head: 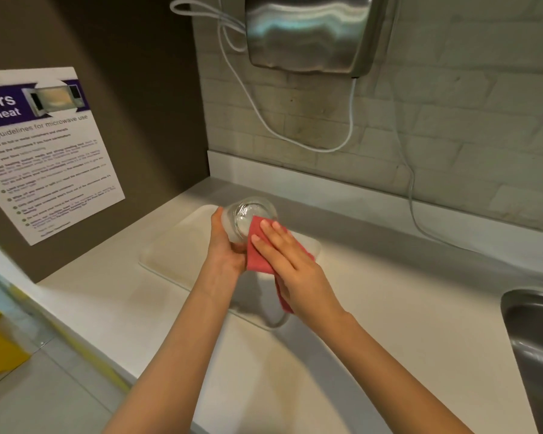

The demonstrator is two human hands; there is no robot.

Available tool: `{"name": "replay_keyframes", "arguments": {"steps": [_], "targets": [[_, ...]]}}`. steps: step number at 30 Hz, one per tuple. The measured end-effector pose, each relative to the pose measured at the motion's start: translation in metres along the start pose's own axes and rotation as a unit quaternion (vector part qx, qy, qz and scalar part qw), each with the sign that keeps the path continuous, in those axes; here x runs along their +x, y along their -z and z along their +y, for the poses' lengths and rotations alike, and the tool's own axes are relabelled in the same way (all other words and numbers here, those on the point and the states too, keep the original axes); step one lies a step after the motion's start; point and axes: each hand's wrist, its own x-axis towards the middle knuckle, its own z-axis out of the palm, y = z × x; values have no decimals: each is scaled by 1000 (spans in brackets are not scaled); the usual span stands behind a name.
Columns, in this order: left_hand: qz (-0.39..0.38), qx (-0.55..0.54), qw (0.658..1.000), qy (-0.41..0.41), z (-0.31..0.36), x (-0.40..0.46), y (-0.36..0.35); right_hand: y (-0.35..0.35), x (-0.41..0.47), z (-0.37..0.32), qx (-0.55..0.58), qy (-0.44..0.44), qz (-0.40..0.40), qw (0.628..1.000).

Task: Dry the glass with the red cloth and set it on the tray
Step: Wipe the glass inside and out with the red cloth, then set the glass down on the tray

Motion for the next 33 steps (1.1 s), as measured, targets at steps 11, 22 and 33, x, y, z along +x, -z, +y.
{"name": "replay_keyframes", "arguments": {"steps": [11, 22, 33], "targets": [[-11, 11, 1000, 6, -1, 2, 1, -2, -3, 5, 33, -2, -1, 999], [-123, 241, 927, -260, 1, -7, 1, -6, -6, 13, 672, -516, 74, 526], [2, 487, 793, -366, 14, -1, 17, 14, -10, 41, 584, -539, 74, 602]]}}
